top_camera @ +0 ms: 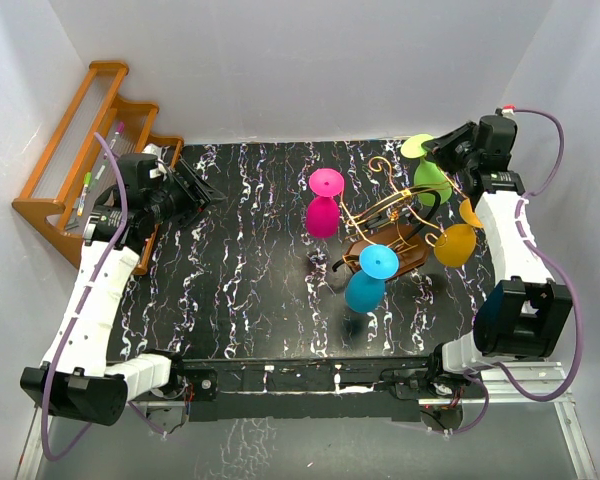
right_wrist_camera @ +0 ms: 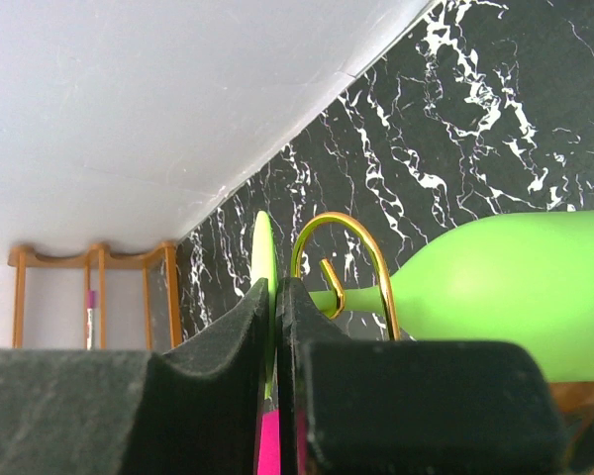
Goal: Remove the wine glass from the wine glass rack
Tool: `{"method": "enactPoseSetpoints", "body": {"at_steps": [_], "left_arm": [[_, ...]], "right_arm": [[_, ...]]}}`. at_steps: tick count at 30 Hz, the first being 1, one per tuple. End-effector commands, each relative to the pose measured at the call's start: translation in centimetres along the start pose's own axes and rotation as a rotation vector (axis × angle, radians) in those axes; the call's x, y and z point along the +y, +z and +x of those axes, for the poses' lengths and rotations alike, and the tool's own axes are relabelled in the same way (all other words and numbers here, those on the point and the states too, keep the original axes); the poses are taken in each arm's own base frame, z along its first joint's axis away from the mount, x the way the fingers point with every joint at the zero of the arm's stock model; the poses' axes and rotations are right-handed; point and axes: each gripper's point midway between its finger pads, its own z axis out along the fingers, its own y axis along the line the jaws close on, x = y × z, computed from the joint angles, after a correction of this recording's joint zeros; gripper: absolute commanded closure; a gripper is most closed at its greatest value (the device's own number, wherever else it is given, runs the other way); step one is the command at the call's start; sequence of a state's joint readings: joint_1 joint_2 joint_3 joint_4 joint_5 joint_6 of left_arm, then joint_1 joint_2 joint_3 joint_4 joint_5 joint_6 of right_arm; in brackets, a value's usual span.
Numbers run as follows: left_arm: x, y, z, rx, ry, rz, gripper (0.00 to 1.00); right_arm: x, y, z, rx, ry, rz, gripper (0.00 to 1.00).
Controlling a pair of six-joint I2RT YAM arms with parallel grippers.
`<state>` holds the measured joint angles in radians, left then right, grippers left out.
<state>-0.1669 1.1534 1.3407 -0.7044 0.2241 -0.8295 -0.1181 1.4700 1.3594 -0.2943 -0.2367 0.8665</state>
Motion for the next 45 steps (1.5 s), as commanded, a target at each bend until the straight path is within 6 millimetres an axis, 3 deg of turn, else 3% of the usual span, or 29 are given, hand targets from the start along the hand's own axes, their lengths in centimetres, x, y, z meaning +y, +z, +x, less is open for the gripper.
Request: {"method": "enactPoseSetpoints", "body": {"at_steps": [1,21,27,45], "left_arm": [[-0.5,-1.1,0.3,-0.007,0.019,0.034,0.42],[-1.0,-2.1,0.2,-0.022,0.027,0.048,0.42],[-1.0,-2.5,0.1,-0.029,0.032,0.044,0.42],[-0.7,-2.5,0.3,-0.023,0.033,0.031,0.42]], "right_arm": [[3.4,-1.4,-2.8,-0.128,0.031,-0.12,0.92],[2.1,-2.5,-3.9,-0.3,0.143,-0.15,0.92],[1.2,-1.7,-3.7,-0.306,0.156,-0.139,0.92],[1.9,-0.3,-3.4,-0.273,0.166,-0.202,0.92]]}}
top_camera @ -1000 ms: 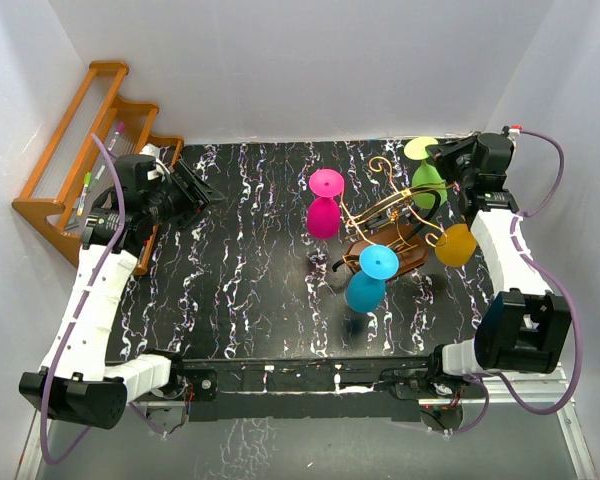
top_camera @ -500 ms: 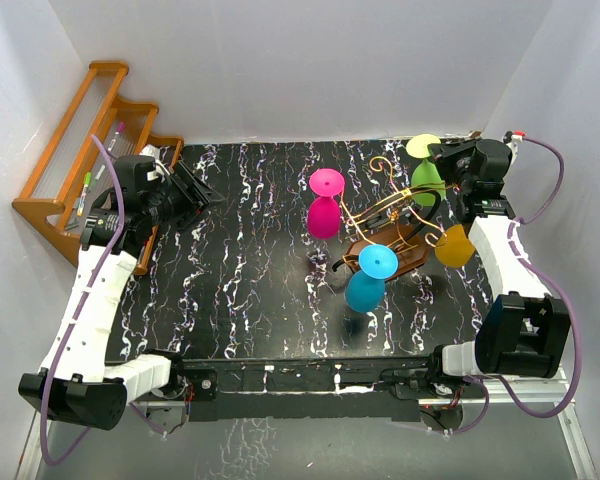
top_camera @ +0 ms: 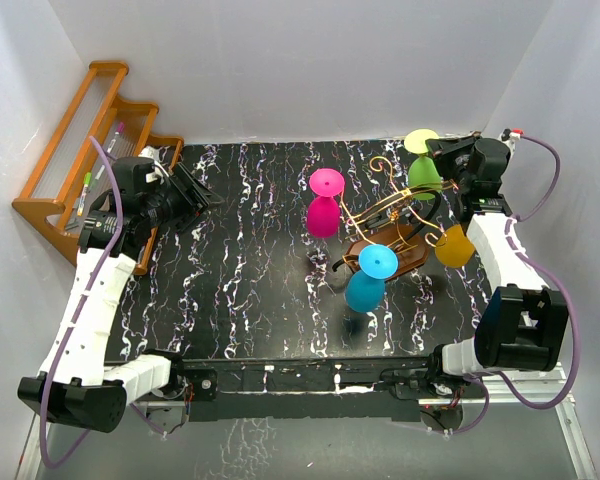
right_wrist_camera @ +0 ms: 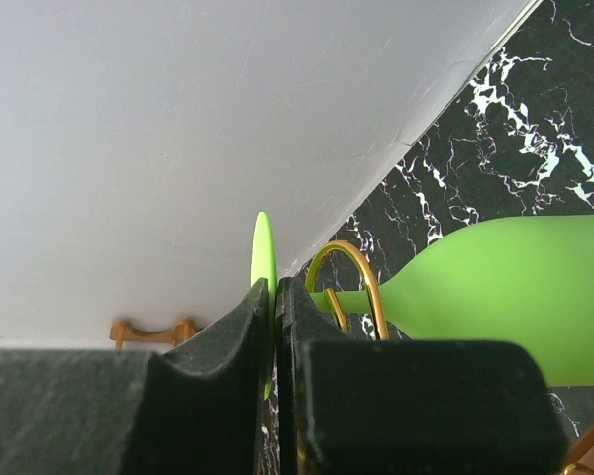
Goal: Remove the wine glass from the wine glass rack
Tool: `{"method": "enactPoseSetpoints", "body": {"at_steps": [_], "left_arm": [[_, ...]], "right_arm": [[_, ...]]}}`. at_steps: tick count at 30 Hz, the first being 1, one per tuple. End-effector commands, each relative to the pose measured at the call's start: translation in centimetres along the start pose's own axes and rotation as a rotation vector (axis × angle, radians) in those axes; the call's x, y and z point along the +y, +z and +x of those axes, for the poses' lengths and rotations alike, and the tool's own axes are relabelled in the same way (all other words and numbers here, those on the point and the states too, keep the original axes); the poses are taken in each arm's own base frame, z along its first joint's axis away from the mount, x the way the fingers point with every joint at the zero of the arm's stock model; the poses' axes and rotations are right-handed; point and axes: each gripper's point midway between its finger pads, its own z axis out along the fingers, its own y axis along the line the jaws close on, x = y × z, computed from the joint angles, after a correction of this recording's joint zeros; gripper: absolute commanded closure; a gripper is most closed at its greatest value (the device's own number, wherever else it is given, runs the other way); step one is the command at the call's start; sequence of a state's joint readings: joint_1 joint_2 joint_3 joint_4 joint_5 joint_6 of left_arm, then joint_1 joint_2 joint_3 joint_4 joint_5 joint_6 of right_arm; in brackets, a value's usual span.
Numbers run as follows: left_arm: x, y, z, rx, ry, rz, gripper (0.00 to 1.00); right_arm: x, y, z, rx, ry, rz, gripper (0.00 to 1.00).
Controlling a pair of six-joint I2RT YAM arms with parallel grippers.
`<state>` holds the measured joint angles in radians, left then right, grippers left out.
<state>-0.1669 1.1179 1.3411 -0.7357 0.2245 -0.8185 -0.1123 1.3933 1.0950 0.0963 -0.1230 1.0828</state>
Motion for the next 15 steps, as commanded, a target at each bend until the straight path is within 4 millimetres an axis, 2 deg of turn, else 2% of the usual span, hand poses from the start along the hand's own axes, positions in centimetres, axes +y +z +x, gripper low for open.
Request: {"method": "enactPoseSetpoints", "body": {"at_steps": [1,15], "left_arm": [[-0.7,-1.3,-0.1,-0.02,0.021,0.028,0.42],[-0.8,-0.9,-0.3,-0.018,0.02,0.029,0.42]], "right_arm": [[2.8,0.2,-1.7,-0.06,-0.003,-0.106,0.92],[3.2,0.3,-3.0,-0.119,-0.01,-0.103,0.92]]}}
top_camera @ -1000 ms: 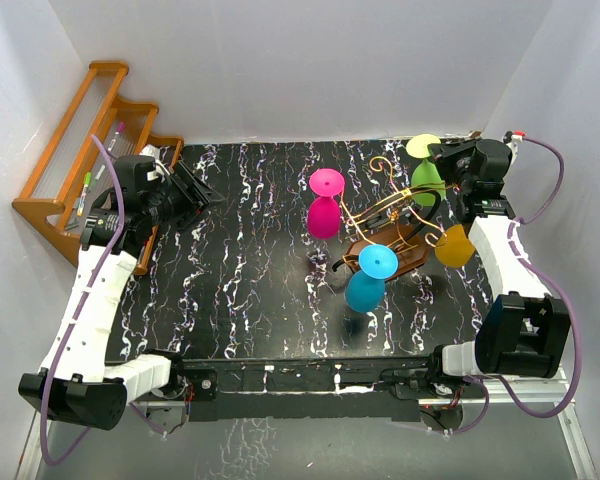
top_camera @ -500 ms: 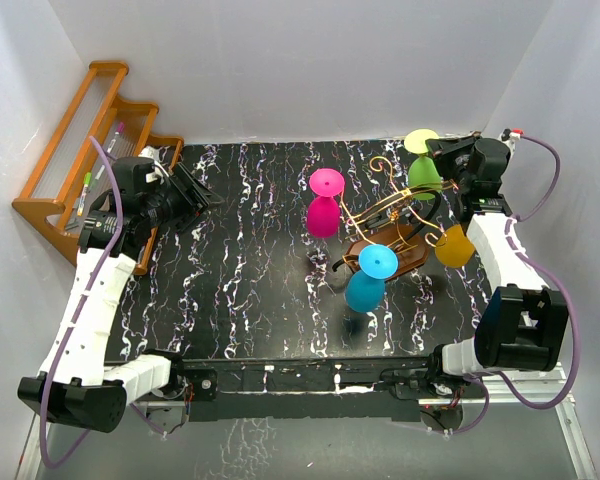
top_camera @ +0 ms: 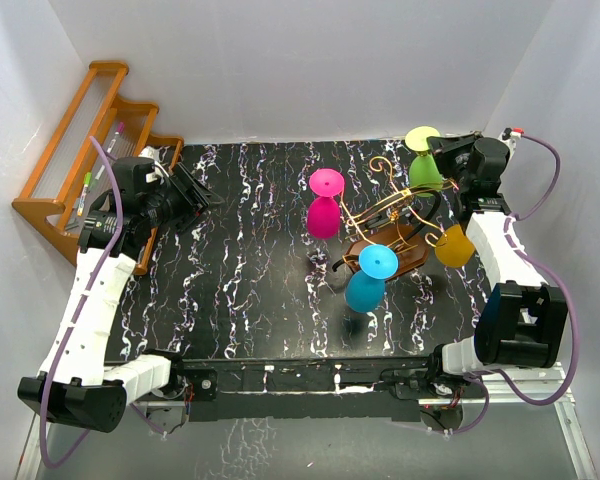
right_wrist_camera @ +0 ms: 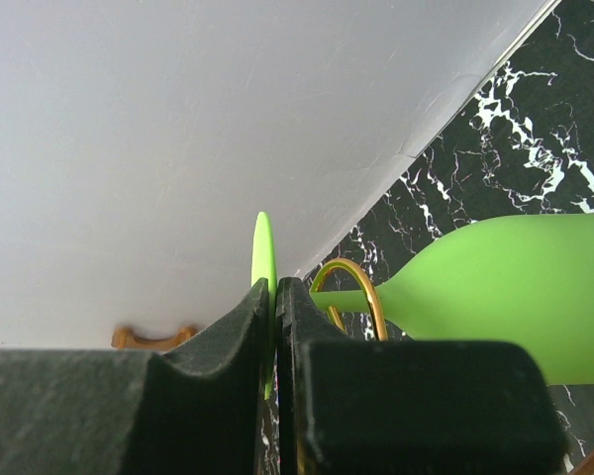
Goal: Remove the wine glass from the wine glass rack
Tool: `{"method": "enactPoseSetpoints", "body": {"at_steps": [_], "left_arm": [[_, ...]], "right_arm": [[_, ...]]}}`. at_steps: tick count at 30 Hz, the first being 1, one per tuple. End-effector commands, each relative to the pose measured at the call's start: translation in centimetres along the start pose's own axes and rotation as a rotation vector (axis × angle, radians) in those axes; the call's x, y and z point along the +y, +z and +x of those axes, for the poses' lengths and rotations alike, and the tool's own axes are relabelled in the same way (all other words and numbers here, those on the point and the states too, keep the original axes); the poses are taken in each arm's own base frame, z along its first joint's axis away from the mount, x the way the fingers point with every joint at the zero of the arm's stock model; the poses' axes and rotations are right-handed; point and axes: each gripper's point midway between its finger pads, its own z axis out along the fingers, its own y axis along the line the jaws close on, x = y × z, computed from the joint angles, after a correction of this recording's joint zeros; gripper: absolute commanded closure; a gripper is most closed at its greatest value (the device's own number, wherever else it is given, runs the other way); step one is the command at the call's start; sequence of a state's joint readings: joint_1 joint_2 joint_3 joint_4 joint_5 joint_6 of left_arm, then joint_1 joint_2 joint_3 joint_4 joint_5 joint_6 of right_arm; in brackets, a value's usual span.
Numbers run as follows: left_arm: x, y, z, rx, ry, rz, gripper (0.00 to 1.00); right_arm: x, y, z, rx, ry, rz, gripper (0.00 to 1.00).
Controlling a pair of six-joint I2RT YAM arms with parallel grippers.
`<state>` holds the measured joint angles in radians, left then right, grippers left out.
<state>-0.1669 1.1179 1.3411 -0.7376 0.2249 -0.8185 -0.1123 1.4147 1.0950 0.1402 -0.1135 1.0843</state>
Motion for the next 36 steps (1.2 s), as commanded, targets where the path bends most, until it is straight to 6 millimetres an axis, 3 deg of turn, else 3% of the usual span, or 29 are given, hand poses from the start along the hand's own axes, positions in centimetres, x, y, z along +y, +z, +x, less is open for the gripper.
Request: {"method": "enactPoseSetpoints", "body": {"at_steps": [1,13,25,30,36], "left_arm": [[-0.8,-0.9,-0.4,-0.02,0.019,0.028,0.42],[-0.9,-0.6,-0.3,-0.01,0.02,0.03,0.42],[-1.1,-0.9,-0.1,-0.003,0.02,0.044,0.42],[-1.1,-1.1,0.0,-0.005,0.021,0.048,0.42],[-1.4,-1.6,0.0,-0.011,0.026,0.061,0.42]], "right_arm": [[3.2,-0.4,-2.9,-0.108,-0.012,-0.086,0.92],[3.5,-3.4,-3.1,-0.124,-0.035,-0.084,0.92],[4.4,-5.6,-1.2,0.009,-0.101,-0.081,0.92],[4.7,-5.3,0.3,0.095,-0.112,-0.117,0.92],[6.9,-3.7,2.5,0.248,-0.114,-0.231,0.92]]}}
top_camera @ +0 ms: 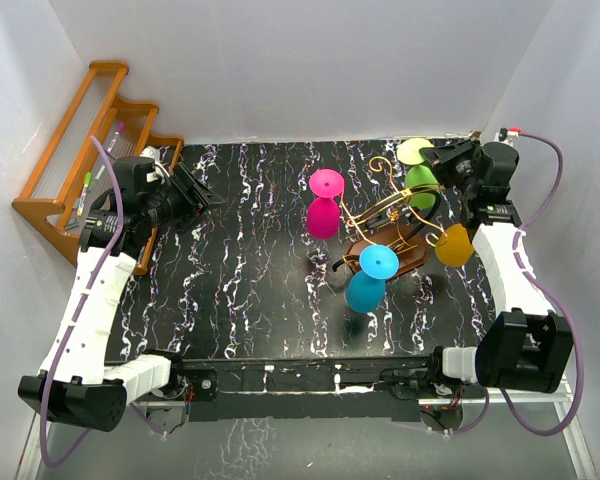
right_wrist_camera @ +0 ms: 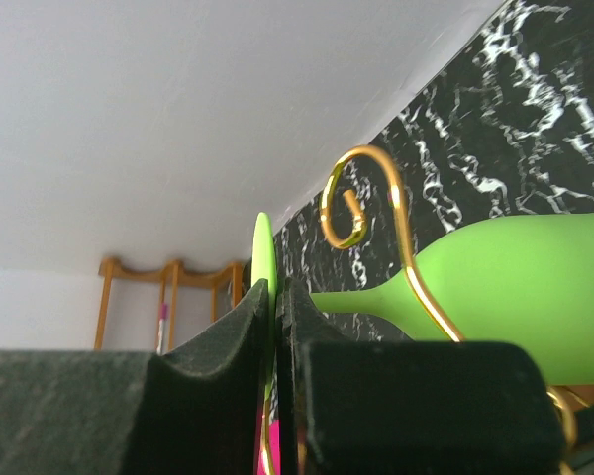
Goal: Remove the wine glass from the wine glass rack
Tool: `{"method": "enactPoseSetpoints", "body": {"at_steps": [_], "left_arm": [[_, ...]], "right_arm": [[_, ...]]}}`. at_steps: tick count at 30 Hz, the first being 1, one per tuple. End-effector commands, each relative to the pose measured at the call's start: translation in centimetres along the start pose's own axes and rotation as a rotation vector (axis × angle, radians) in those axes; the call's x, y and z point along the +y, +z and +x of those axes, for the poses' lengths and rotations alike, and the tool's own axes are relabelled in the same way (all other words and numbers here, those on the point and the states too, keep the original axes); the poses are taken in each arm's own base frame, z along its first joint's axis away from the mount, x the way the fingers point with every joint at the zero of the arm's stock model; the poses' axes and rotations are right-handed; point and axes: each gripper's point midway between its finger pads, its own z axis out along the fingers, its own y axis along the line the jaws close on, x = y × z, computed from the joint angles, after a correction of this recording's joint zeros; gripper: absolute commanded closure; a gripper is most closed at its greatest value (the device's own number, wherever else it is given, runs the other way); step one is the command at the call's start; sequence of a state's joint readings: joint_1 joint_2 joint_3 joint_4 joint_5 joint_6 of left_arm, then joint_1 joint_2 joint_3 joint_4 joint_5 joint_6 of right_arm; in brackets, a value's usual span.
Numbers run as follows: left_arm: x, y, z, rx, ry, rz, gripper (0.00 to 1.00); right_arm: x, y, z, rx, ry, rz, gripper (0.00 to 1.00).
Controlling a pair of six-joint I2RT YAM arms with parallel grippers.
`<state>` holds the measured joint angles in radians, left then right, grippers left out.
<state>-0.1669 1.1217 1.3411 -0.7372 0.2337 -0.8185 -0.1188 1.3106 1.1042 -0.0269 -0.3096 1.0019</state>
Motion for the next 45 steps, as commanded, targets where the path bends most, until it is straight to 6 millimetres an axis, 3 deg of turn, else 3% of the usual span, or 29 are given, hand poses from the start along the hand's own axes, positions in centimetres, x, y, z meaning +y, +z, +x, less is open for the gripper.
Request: {"method": "enactPoseSetpoints", "body": {"at_steps": [1,10,14,17,19,23,26,30,34,37,39,45], "left_arm": [[-1.5,-1.8,-0.2,-0.023,0.031,0.06,0.42],[-3.4,-2.9,-0.5,-0.021,0.073,0.134,0.32],[-4.9,-3.9,-0.5,-0.008,0.069,0.196,0.17],[-6.6,-5.1,-0.1,0.016,0.045,0.266,0.08],[-7.3,-6.1,0.3,0.038,0.015,0.298,0.06],[-8.0,-8.5,1.4,0.057,-0.059,0.341,0.06],[-7.7,-10.1,1.9,0.035,-0.099,0.339,0.1],[-6.9,-12.4,1.7,-0.024,-0.086,0.289,0.14],[-5.8,-14.2,1.1,-0.076,-0.01,0.193,0.17],[-5.0,-14.5,0.8,-0.071,0.037,0.124,0.18],[-4.5,-14.4,0.8,-0.06,0.049,0.085,0.19],[-3.9,-14.1,1.3,-0.02,0.045,0.05,0.21]], "right_arm": [[5.5,0.9,-0.6,0.067,-0.069,-0.197,0.92],[12.6,4.3,1.6,0.223,-0.232,-0.462,0.92],[18.7,4.1,3.4,0.221,-0.434,-0.6,0.92],[23.7,2.4,5.9,0.185,-0.624,-0.707,0.92],[26.4,0.4,8.5,0.149,-0.771,-0.773,0.92],[29.0,-4.2,14.6,0.068,-1.059,-0.859,0.92],[28.0,-8.1,18.9,0.069,-1.194,-0.936,0.92],[26.1,-11.7,21.9,0.092,-1.3,-0.974,0.92],[23.5,-15.9,27.0,0.226,-1.479,-1.063,0.92],[20.6,-18.9,31.3,0.305,-1.655,-1.108,0.92],[19.2,-20.5,33.0,0.295,-1.767,-1.101,0.92],[13.2,-23.9,36.4,0.246,-2.155,-1.075,0.92]]}}
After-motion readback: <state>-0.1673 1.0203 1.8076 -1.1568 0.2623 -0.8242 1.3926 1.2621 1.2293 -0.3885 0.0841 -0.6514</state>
